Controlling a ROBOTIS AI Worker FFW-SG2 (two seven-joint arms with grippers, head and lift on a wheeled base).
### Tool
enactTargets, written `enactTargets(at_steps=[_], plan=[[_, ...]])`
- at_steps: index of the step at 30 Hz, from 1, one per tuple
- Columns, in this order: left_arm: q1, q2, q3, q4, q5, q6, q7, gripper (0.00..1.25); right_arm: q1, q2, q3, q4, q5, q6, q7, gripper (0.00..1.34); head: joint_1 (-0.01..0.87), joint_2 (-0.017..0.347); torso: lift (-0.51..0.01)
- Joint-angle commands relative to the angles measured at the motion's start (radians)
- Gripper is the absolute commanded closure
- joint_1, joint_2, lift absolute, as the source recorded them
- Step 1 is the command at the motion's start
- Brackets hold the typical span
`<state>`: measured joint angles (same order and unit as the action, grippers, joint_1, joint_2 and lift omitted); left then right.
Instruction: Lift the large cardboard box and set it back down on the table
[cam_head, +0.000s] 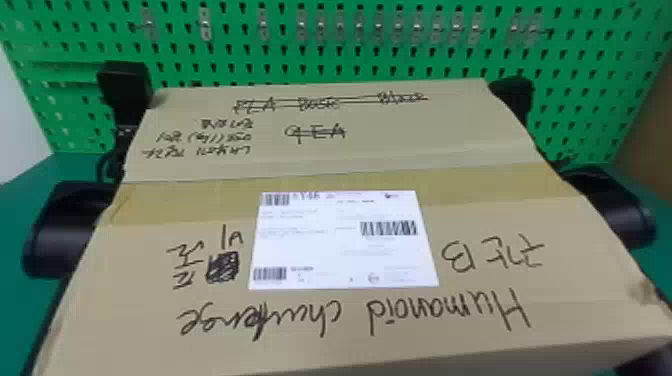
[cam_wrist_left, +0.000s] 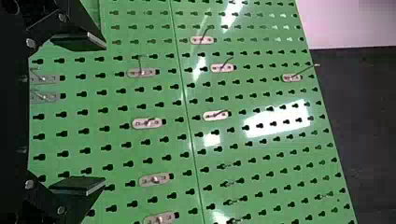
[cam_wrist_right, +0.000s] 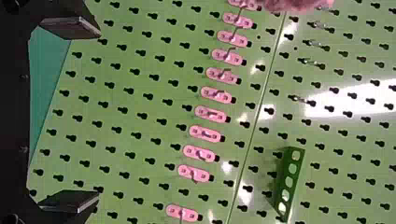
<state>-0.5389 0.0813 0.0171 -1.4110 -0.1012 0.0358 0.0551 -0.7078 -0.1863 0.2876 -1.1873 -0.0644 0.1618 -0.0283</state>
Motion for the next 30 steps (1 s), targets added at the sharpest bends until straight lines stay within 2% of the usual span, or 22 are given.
enactTargets(at_steps=[1,30], plan=[[-0.004,0.0,-0.003,0.0,0.0,-0.004,0.0,0.25,-0.006,0.005,-0.001,0.0,0.0,-0.004,0.001,0.09,0.566,0.054,-0.183],[-0.026,0.0,0.001,-0.011,-0.006,-0.005,0.0,0.25,-0.029,0.005,-0.001,-0.002,0.002,-0.004,0.001,0.09,0.566,0.054,-0.183]])
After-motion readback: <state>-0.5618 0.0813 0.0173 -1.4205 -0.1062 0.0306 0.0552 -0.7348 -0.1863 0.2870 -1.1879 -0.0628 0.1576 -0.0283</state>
